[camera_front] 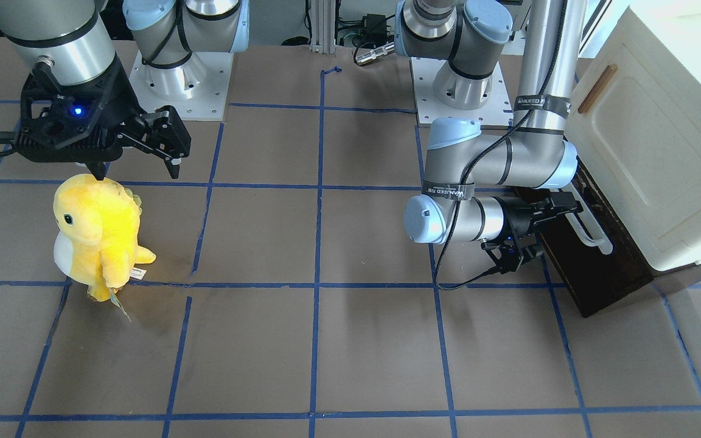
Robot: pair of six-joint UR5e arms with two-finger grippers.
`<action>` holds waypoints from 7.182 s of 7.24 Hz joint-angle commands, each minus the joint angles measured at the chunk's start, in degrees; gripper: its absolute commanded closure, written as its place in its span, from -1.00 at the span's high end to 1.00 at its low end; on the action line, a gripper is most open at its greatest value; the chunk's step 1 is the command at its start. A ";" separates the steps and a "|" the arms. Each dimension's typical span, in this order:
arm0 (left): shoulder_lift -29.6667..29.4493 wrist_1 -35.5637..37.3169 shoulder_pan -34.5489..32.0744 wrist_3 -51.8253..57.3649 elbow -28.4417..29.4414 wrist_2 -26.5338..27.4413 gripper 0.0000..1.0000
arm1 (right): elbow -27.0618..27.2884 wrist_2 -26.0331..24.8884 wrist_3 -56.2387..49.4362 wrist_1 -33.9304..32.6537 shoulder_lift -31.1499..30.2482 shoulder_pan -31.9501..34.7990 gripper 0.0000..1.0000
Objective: Pull drawer sideways
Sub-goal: 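Close the left gripper around the white drawer handle, then pull the handle with the left gripper, sliding the drawer outward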
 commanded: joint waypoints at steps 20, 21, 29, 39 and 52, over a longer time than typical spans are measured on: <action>-0.39 -2.77 0.27 1.69 0.96 3.21 -0.54 | 0.00 0.00 0.01 0.00 0.00 0.00 1.00; -0.56 -2.69 0.19 1.69 0.96 3.12 -0.54 | 0.00 0.00 0.01 0.00 0.00 0.00 1.00; -0.83 -2.51 -2.09 2.30 2.54 2.33 -0.54 | 0.00 0.00 0.01 0.00 0.00 0.00 1.00; -2.50 -2.16 -4.47 2.74 4.92 -1.71 -0.54 | 0.00 0.00 0.01 0.00 0.00 0.00 1.00; -3.46 -3.74 -5.17 3.18 5.53 -1.54 0.13 | 0.00 0.00 0.01 0.00 0.00 0.00 1.00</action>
